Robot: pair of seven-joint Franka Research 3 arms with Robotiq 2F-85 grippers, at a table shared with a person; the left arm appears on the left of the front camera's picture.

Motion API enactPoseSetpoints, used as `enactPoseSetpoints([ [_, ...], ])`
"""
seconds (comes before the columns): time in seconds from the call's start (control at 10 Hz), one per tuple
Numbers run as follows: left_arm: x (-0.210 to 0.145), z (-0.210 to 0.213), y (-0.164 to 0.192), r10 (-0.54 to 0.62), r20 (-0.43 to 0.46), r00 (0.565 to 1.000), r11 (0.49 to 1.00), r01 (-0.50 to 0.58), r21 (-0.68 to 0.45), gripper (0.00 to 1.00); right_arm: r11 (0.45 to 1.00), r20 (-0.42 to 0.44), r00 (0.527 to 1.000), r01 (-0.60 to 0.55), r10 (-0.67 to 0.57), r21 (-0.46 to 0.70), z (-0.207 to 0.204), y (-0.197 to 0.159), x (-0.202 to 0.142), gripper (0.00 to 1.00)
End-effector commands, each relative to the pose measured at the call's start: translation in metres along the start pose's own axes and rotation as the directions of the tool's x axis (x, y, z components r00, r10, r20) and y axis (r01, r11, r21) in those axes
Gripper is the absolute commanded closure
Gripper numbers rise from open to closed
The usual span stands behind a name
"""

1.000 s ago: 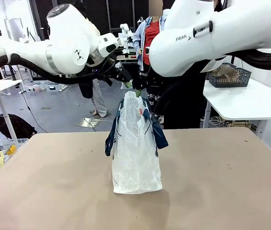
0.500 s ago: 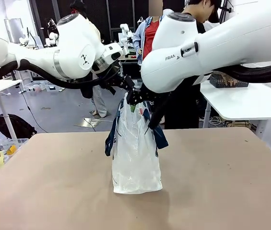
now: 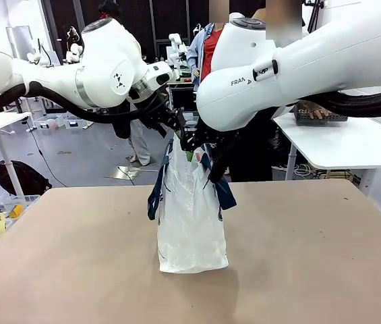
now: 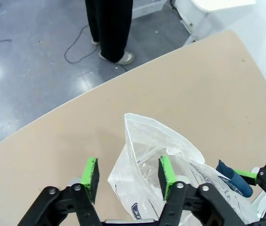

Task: Transfer purchased items from the store into the shopping bag.
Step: Open the Reusable shopping bag in the center of the table.

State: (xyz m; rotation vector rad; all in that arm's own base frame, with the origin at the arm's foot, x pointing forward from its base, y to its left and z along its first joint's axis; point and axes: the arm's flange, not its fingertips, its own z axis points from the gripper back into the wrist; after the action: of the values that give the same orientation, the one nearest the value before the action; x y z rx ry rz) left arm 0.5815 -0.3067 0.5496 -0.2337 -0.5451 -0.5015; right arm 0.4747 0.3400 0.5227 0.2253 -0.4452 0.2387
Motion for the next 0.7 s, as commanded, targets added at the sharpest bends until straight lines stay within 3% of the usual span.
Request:
enactPoseSetpoints([
  [0.0, 0.006, 0.0, 0.0, 0.032, -0.03, 0.999, 0.999, -0.032, -0.01, 0.92, 0.999, 0.0, 1.0, 0.005, -0.005, -0.035, 0.003, 0.003, 0.004, 0.76],
  [0.1, 0.007, -0.001, 0.0, 0.032, -0.032, 0.999, 0.999, -0.032, -0.009, 1.0, 0.999, 0.003, 1.0, 0.009, -0.009, -0.037, 0.004, 0.001, 0.004, 0.96],
  [0.2, 0.008, -0.001, 0.0, 0.033, -0.034, 0.999, 0.999, -0.033, -0.007, 1.0, 0.999, 0.002, 1.0, 0.009, -0.009, -0.039, 0.005, 0.0, 0.005, 1.0],
  [0.6, 0.002, 0.002, 0.006, 0.03, -0.067, 0.997, 0.999, -0.028, 0.028, 1.0, 0.995, 0.002, 0.999, 0.051, -0.051, -0.084, 0.012, -0.011, 0.003, 1.0],
])
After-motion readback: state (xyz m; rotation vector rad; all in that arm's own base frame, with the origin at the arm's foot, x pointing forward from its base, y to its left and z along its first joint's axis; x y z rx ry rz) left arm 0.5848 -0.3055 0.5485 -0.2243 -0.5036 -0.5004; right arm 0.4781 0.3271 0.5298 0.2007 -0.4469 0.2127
